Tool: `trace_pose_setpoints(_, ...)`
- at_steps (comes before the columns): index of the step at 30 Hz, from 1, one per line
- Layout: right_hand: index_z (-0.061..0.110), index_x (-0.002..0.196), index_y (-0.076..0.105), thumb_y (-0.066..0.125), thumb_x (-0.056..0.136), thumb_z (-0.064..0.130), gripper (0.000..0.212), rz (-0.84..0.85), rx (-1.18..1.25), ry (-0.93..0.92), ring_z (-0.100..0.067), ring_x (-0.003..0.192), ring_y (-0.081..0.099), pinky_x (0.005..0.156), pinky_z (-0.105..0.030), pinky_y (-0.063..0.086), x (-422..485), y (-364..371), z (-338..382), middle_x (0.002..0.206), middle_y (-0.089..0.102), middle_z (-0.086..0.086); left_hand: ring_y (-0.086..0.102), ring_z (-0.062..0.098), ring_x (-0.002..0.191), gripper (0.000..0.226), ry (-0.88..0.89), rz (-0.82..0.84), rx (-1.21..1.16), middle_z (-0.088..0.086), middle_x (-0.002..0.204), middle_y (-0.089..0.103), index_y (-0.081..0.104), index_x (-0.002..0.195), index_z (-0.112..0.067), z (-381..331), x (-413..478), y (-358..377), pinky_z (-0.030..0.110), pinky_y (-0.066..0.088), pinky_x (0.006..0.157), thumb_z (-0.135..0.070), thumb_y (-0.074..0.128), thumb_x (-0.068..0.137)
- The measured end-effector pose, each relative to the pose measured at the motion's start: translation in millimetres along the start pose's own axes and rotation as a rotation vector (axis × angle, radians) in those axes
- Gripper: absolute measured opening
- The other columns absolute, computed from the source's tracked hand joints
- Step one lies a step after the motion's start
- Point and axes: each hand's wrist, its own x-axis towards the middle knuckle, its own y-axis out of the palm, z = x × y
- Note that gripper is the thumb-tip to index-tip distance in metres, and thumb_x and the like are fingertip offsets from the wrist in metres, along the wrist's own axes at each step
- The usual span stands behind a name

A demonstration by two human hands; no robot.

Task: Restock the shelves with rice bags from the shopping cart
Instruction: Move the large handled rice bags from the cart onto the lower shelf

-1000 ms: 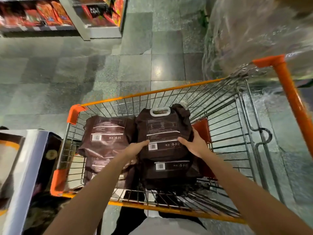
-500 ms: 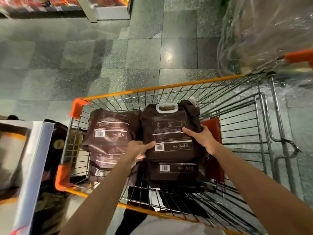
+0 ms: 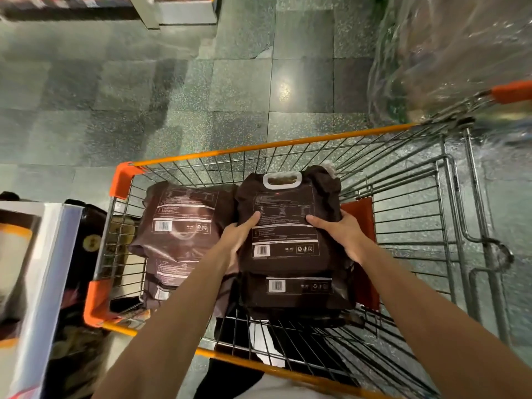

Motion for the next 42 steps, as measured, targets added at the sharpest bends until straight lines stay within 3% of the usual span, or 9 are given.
trace_pose_setpoints(4,0.016,0.115,0.065,0.092,0.062,0.029,0.061,-0.041,0.063,-0.169,-0.022,0.095,0.071,0.084,-0.041,0.058,-20,6,-14,0.108,0.072,-0.004,0.073,0.027,0.096,0.104,-0.018,0.101,0.036,0.009,0.108,0.075,0.061,0.127,-0.005,-4,-3,-8,0.046,0.057,0.091,-0.066,0.089,0.048)
trace_pose_setpoints(8,0.014,0.113,0.066,0.085,0.073,0.016,0.045,-0.052,0.138,-0.215,-0.019,0.089,0.072,0.078,-0.035,0.059,-45,3,-17,0.101,0.074,-0.003,0.071,0.017,0.080,0.040,0.061,0.150,0.042,0.000,0.094,0.070,0.059,0.108,-0.017,-6,-28,-6,0.032,0.057,0.064,-0.042,0.077,0.083)
trace_pose_setpoints(14,0.007,0.115,0.067,0.081,0.066,0.018,0.052,0.179,0.348,-0.064,-0.026,0.086,0.072,0.073,-0.036,0.060,-70,-18,-20,0.105,0.073,-0.015,0.073,0.015,0.088,0.063,0.377,0.140,-0.024,0.006,0.104,0.072,0.058,0.114,-0.012,8,-65,-43,0.021,0.057,0.068,-0.042,0.088,0.067)
trace_pose_setpoints(19,0.014,0.100,0.072,0.072,0.082,0.010,0.018,0.305,0.257,-0.075,-0.023,0.080,0.073,0.070,-0.034,0.060,-79,13,0,0.098,0.075,-0.010,0.075,0.024,0.082,0.037,0.069,0.280,-0.130,0.012,0.098,0.076,0.076,0.096,-0.011,14,-91,-67,0.035,0.058,0.075,-0.041,0.072,0.074)
trace_pose_setpoints(23,0.006,0.118,0.067,0.081,0.070,0.023,0.052,0.352,0.164,-0.014,-0.032,0.096,0.070,0.086,-0.043,0.057,-74,45,3,0.108,0.073,-0.015,0.073,0.024,0.069,0.028,0.121,0.187,-0.193,0.013,0.088,0.076,0.071,0.102,-0.006,25,-105,-87,0.031,0.061,0.062,-0.022,0.074,0.079)
trace_pose_setpoints(29,0.015,0.133,0.058,0.083,0.069,0.041,0.074,0.587,0.218,0.096,-0.024,0.117,0.063,0.102,-0.041,0.047,-81,102,-7,0.126,0.066,-0.006,0.075,0.026,0.086,0.050,0.414,-0.094,-0.108,0.009,0.095,0.077,0.068,0.110,-0.011,38,-122,-133,0.037,0.060,0.080,-0.022,0.088,0.066)
trace_pose_setpoints(34,0.038,0.154,0.017,0.083,0.056,0.066,0.121,0.634,0.148,0.083,-0.017,0.137,0.042,0.116,-0.047,0.030,-96,145,0,0.152,0.040,0.007,0.074,0.027,0.084,0.039,0.587,-0.182,0.024,0.011,0.089,0.077,0.071,0.101,-0.007,29,-136,-161,0.034,0.059,0.079,-0.018,0.089,0.069)
trace_pose_setpoints(39,0.035,0.152,0.024,0.057,0.079,0.072,0.089,0.677,0.261,0.106,-0.019,0.137,0.039,0.114,-0.045,0.032,-113,149,-1,0.151,0.037,0.002,0.066,0.000,0.071,0.026,0.643,-0.232,0.277,-0.010,0.081,0.070,0.065,0.096,-0.019,21,-131,-150,0.006,0.048,0.058,-0.023,0.084,0.077)
trace_pose_setpoints(42,0.031,0.154,0.024,0.054,0.076,0.076,0.095,0.641,0.400,0.167,-0.023,0.141,0.035,0.117,-0.049,0.027,-113,125,-17,0.155,0.033,-0.003,0.072,0.008,0.081,0.017,0.605,-0.119,0.278,-0.009,0.085,0.074,0.069,0.095,-0.024,25,-123,-132,0.015,0.055,0.072,-0.034,0.077,0.084)
